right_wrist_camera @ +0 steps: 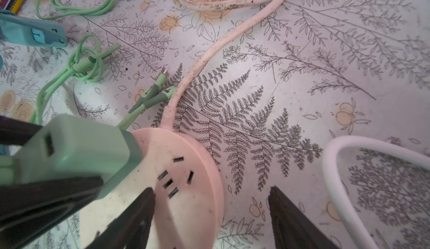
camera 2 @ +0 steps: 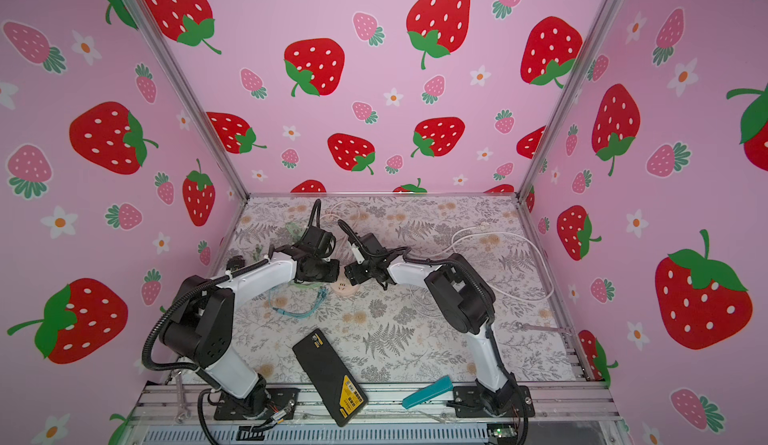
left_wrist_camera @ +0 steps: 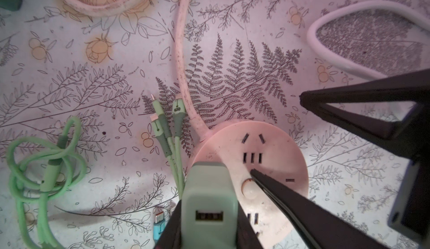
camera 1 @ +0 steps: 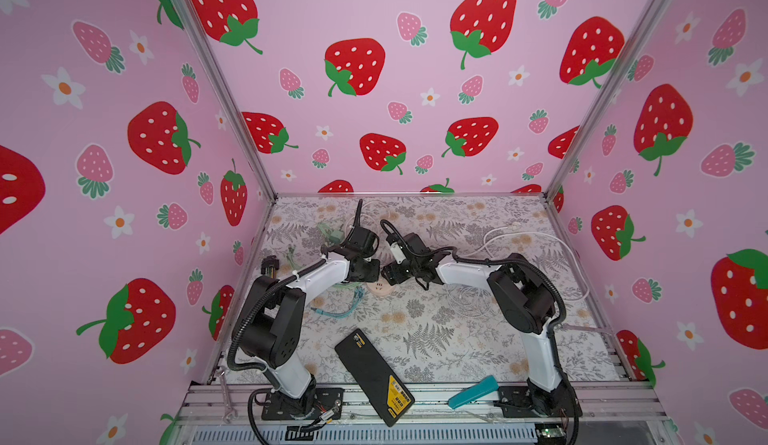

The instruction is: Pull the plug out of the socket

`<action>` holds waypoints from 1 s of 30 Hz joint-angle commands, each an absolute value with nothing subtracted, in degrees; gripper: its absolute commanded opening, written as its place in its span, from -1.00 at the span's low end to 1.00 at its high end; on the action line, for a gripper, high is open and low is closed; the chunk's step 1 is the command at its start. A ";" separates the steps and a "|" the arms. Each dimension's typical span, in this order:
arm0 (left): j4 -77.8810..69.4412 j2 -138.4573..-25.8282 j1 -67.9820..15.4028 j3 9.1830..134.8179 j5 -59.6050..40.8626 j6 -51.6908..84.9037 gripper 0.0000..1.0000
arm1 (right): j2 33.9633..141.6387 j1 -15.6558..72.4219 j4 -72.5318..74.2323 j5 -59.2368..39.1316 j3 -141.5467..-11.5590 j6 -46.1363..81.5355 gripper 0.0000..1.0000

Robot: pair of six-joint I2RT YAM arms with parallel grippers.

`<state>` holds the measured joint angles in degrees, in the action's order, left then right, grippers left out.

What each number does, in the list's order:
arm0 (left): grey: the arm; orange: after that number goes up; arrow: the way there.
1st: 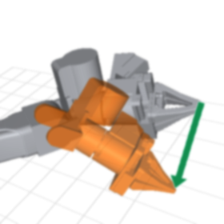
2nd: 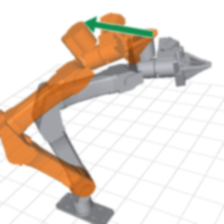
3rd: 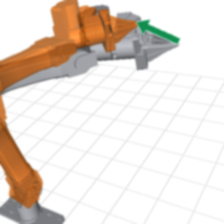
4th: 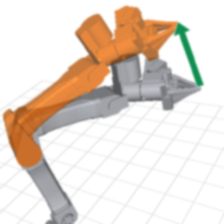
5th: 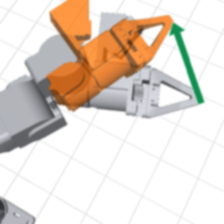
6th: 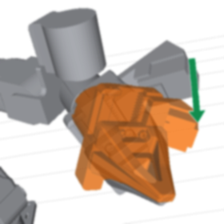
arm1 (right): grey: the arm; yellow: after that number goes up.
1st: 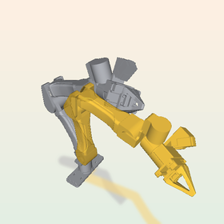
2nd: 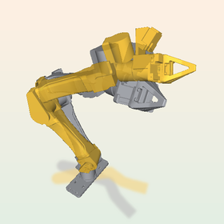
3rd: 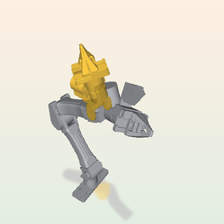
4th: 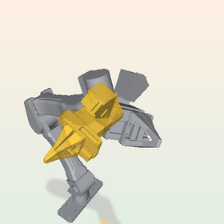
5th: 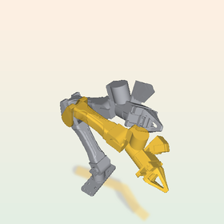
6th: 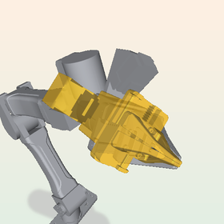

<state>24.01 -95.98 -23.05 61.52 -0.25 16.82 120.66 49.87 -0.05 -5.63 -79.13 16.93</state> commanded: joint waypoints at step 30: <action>29.82 -93.60 -28.04 66.18 13.02 16.47 -0.77 | 127.62 49.31 -11.78 -3.08 -79.80 15.95 0.56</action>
